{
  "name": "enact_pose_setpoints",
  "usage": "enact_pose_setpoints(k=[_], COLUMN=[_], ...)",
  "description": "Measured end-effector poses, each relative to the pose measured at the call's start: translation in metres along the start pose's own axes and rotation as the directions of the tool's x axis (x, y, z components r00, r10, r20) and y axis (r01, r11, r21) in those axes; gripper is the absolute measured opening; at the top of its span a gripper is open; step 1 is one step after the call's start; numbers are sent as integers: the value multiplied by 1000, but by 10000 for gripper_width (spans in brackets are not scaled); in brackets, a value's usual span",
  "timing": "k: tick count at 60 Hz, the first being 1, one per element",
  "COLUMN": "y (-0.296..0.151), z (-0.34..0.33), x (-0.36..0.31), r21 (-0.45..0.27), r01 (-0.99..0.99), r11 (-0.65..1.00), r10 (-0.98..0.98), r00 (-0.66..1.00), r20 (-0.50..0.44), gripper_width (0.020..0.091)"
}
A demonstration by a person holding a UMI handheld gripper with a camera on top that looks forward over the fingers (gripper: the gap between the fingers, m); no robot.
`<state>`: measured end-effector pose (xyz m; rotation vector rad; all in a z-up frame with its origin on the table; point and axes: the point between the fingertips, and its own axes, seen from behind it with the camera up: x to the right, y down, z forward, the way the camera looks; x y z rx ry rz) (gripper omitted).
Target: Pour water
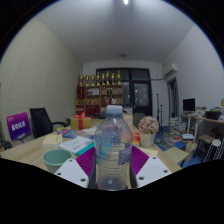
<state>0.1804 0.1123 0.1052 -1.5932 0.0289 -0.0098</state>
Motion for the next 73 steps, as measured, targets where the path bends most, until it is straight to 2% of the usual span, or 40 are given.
enact_pose_setpoints(k=[2, 4, 12, 21, 26, 27, 32, 44, 56, 64, 73], y=[7, 2, 6, 6, 10, 11, 12, 4, -1, -8, -26], z=[0, 1, 3, -2, -10, -13, -27, -91, -217, -285, -342], x=[-2, -3, 0, 3, 9, 9, 10, 1, -11, -39, -59], r21=[-27, -3, -10, -33, -65, -69, -90, -89, -78, -78, -27], r01=[19, 45, 33, 68, 104, 106, 101, 70, 60, 63, 113], r11=[999, 999, 999, 997, 993, 992, 991, 994, 995, 995, 993], r10=[-19, -45, -33, -68, -103, -105, -101, -69, -60, -60, -113], r00=[1000, 999, 999, 998, 995, 994, 995, 998, 998, 998, 993], r20=[4, 5, -1, 11, 13, 17, 12, 14, 0, 37, 17], gripper_width=[501, 481, 490, 677, 846, 861, 848, 844, 845, 846, 848])
